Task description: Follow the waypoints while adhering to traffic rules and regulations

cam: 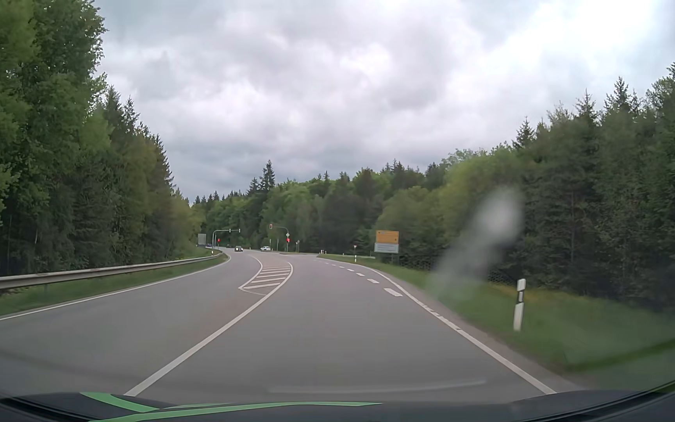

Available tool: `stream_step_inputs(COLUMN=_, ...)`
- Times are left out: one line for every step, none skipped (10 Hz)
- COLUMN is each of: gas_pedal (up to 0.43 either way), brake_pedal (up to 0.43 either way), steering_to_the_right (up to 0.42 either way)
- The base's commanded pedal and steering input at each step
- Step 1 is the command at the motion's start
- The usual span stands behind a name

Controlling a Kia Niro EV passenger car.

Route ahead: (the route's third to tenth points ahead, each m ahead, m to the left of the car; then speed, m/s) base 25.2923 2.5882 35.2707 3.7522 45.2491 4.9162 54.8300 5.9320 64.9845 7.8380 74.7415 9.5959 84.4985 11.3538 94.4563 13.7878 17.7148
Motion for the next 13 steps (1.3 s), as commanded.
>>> stream_step_inputs(gas_pedal=0.0, brake_pedal=0.159, steering_to_the_right=-0.008)
stream_step_inputs(gas_pedal=0.0, brake_pedal=0.165, steering_to_the_right=-0.008)
stream_step_inputs(gas_pedal=0.0, brake_pedal=0.165, steering_to_the_right=-0.008)
stream_step_inputs(gas_pedal=0.0, brake_pedal=0.171, steering_to_the_right=-0.008)
stream_step_inputs(gas_pedal=0.0, brake_pedal=0.171, steering_to_the_right=-0.008)
stream_step_inputs(gas_pedal=0.0, brake_pedal=0.177, steering_to_the_right=-0.008)
stream_step_inputs(gas_pedal=0.0, brake_pedal=0.189, steering_to_the_right=-0.008)
stream_step_inputs(gas_pedal=0.0, brake_pedal=0.189, steering_to_the_right=-0.008)
stream_step_inputs(gas_pedal=0.0, brake_pedal=0.195, steering_to_the_right=-0.008)
stream_step_inputs(gas_pedal=0.0, brake_pedal=0.195, steering_to_the_right=-0.01)
stream_step_inputs(gas_pedal=0.0, brake_pedal=0.195, steering_to_the_right=-0.012)
stream_step_inputs(gas_pedal=0.0, brake_pedal=0.195, steering_to_the_right=-0.013)
stream_step_inputs(gas_pedal=0.0, brake_pedal=0.201, steering_to_the_right=-0.013)
